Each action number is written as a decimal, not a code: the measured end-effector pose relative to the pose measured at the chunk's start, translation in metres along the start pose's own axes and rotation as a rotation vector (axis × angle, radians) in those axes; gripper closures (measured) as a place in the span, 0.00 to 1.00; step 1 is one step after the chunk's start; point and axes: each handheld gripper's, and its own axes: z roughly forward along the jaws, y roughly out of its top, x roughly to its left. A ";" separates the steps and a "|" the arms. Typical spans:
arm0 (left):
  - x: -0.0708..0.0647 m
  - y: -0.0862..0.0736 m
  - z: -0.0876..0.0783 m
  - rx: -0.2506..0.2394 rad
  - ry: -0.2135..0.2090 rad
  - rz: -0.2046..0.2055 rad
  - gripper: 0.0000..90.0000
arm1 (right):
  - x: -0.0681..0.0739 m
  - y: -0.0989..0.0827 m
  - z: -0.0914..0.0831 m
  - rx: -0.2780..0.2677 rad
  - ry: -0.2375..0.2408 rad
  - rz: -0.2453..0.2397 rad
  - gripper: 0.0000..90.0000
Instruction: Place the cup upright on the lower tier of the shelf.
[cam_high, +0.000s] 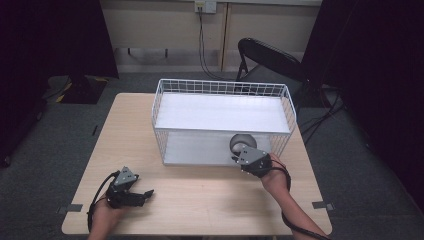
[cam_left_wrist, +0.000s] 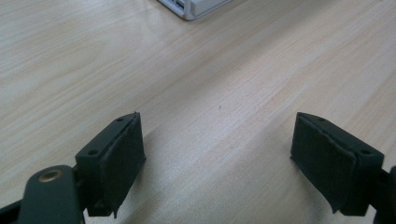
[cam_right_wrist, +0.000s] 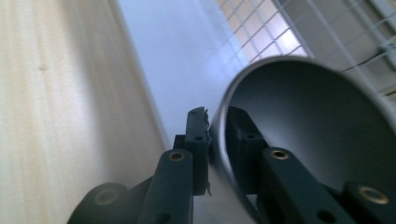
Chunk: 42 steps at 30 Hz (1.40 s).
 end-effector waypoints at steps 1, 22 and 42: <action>0.000 0.000 0.000 0.000 0.001 0.001 0.19 | 0.000 0.000 -0.001 -0.002 -0.014 0.000 0.86; 0.000 0.000 0.000 0.000 0.000 0.001 0.19 | -0.005 -0.002 -0.017 -0.049 -0.068 0.151 0.43; 0.000 0.000 0.000 0.000 0.000 0.000 0.19 | -0.012 -0.015 -0.017 -0.014 -0.105 0.172 0.48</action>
